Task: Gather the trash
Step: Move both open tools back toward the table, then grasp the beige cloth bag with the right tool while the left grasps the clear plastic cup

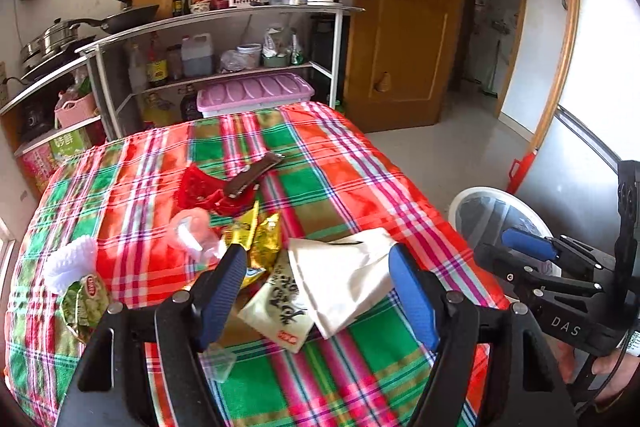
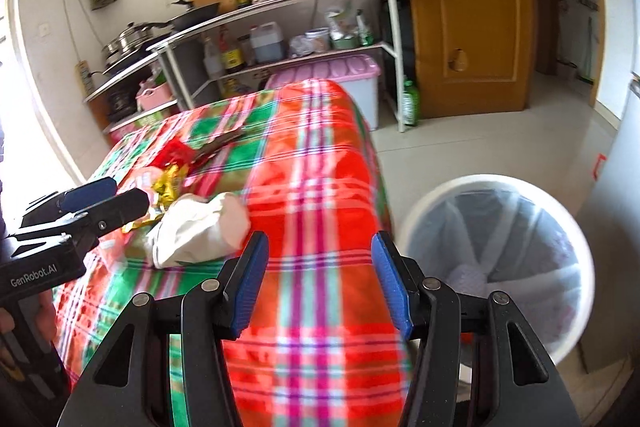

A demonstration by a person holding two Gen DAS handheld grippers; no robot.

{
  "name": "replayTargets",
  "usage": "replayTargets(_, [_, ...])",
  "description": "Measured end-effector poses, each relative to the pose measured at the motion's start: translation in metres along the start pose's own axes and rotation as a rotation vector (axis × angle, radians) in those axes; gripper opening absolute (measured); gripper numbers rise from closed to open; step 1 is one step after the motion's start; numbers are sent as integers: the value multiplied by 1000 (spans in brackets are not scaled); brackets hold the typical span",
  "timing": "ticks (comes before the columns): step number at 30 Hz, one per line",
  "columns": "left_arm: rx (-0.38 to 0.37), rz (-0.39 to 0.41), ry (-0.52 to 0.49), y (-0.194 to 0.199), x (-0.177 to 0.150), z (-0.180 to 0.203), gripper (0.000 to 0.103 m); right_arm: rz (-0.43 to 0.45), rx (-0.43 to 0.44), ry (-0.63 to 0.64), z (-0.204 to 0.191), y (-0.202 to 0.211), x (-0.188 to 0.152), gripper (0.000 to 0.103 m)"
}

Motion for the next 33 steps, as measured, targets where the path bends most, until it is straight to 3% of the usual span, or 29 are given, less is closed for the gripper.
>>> replayTargets(10, [122,-2,78,4,-22,-73,81,-86,128,43,-51,-56,13,55])
replayTargets(20, [74,-88,145,-5,-50,-114,85,-155,142,3,-65,-96,20,58])
replayTargets(23, [31,-126,163,-14,-54,-115,86,-164,141,-2,-66,-103,20,64])
replayTargets(33, [3,-169,137,-29,-61,-102,86,-166,92,18,-73,-99,13,64])
Point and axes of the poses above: each gripper's, at about its wrist camera, not at the fingertips, and y roughly against the way its jaws point, z to its right, x to its top, the point moved 2 cm from there along -y, roughly the way its jaws point, and after that the axes turned 6 degrees about x, right-handed, at the moved point
